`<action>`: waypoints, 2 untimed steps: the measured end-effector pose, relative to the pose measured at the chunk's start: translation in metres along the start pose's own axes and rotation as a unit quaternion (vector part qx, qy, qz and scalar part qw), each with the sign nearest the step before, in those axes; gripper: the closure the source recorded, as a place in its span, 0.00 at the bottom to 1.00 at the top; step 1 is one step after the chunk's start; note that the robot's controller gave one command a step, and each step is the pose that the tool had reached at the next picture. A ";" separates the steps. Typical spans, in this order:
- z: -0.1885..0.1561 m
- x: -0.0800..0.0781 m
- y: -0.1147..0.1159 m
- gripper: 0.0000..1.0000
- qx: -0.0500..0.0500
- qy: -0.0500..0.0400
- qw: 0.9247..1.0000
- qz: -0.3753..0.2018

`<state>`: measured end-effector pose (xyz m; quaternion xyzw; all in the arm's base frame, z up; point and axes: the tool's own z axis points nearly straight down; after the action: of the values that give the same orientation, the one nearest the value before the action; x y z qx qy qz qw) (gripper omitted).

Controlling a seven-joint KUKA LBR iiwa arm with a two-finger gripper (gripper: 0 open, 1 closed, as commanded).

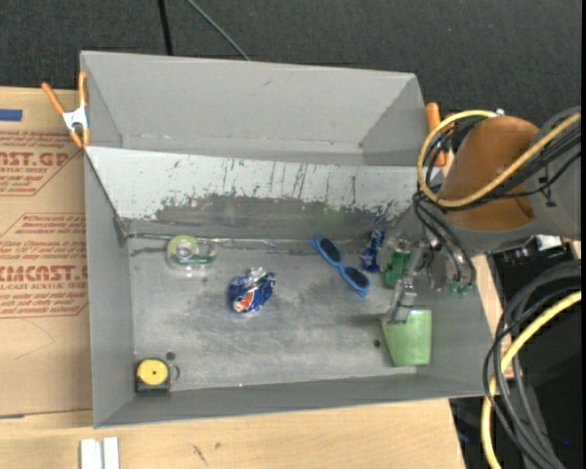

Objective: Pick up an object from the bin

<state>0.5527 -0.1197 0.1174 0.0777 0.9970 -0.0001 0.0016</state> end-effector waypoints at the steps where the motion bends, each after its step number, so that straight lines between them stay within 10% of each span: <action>1: 0.041 0.045 -0.026 0.00 -0.011 0.002 0.995 0.095; 2: 0.045 0.048 -0.030 0.00 -0.010 0.003 0.997 0.080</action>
Offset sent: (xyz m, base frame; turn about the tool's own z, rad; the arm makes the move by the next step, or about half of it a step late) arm -0.0532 -0.0353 -0.0420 0.2127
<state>0.5006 -0.1415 0.0722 0.1573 0.9875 0.0106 -0.0001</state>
